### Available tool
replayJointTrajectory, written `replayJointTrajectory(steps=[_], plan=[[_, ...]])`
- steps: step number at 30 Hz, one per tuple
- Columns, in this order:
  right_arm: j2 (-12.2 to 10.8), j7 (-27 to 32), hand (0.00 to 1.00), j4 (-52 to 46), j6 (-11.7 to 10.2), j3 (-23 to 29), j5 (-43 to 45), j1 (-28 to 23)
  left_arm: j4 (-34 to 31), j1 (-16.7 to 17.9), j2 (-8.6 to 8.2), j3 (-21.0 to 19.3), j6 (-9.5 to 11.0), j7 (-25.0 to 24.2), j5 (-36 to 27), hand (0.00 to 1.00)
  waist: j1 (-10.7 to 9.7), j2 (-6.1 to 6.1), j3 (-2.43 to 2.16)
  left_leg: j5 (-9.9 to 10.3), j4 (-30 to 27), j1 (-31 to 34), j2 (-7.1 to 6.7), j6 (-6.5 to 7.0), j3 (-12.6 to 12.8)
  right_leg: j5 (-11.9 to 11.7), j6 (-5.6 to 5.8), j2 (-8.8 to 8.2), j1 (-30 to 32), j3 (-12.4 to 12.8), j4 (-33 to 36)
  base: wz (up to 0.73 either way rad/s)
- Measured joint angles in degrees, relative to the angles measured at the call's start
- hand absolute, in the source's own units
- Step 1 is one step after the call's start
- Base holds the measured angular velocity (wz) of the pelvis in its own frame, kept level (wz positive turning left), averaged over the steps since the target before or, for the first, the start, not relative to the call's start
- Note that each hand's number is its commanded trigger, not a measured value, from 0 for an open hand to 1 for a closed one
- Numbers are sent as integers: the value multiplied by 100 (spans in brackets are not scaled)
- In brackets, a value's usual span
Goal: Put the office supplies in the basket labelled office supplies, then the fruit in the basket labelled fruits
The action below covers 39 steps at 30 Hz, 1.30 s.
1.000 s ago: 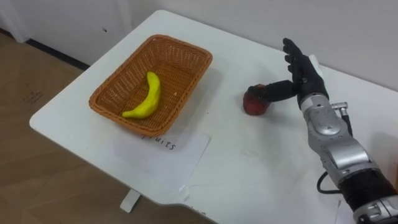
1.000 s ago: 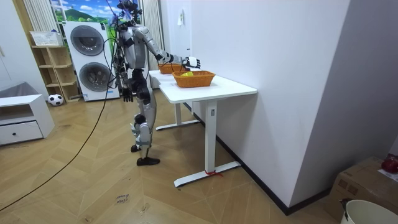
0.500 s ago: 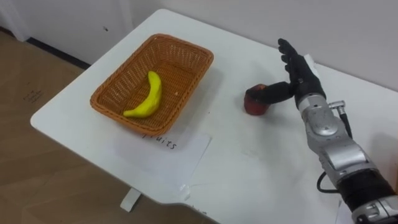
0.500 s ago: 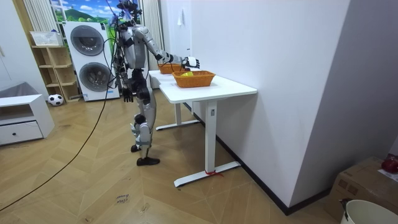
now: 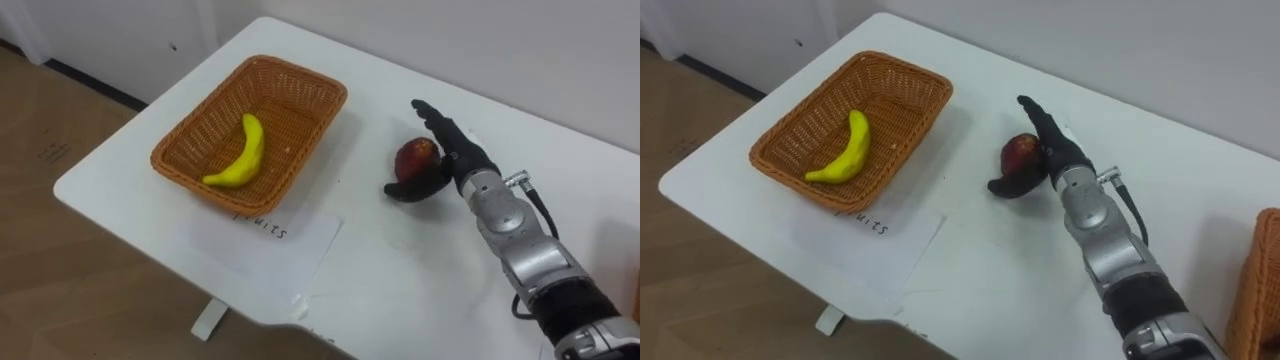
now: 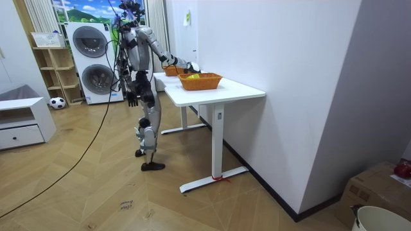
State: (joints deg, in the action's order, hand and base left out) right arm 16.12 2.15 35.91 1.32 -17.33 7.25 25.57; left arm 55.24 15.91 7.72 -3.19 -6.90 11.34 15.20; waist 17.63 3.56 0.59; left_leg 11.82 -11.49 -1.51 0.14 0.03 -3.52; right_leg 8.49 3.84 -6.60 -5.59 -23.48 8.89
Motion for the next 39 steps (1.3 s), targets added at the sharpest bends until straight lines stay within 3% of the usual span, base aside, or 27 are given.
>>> replayJointTrajectory(steps=[9, 16, 26, 28, 29, 39], plan=[[2, -113, 0, 8, -3, 4, -66, 1, 14, -98, 1, -2, -2, -82, -8, 0, -13, -15, 20, -1, 19, -7, 1, 1, 0, 0, 0, 0, 33, -5, -13, 0], [3, -190, 0, 8, -3, 7, -69, 1, 15, -201, 15, -6, 101, -81, -7, 0, -24, 44, 46, -1, 20, -7, 3, 1, 13, 0, 0, -1, 40, 0, -16, -1], [3, -379, 0, 7, -3, 18, -68, 1, 15, -187, 31, -9, 100, -81, -208, 0, -25, 58, 42, -1, 12, -6, 4, 1, 13, 0, 0, -1, 37, -1, -14, 0], [3, -401, 85, 7, -3, 19, -69, 1, 15, -183, 36, -9, 100, -81, -215, 0, -25, 59, 41, -1, 11, -6, 4, 1, 13, 0, 0, 0, 36, -2, -13, 0], [3, -415, 100, 7, -3, 19, -69, 1, 15, -182, 42, -9, 100, -81, -215, 0, -25, 59, 40, -1, 10, -7, 4, 1, 13, 0, 0, 0, 35, -2, -13, 0], [92, -415, 100, 9, -57, 66, -74, 2, 7, -197, 87, -6, 100, -82, -215, 0, -42, 68, 31, -1, 5, -19, 3, 1, 10, 0, 0, 1, 5, -15, -24, 0]])
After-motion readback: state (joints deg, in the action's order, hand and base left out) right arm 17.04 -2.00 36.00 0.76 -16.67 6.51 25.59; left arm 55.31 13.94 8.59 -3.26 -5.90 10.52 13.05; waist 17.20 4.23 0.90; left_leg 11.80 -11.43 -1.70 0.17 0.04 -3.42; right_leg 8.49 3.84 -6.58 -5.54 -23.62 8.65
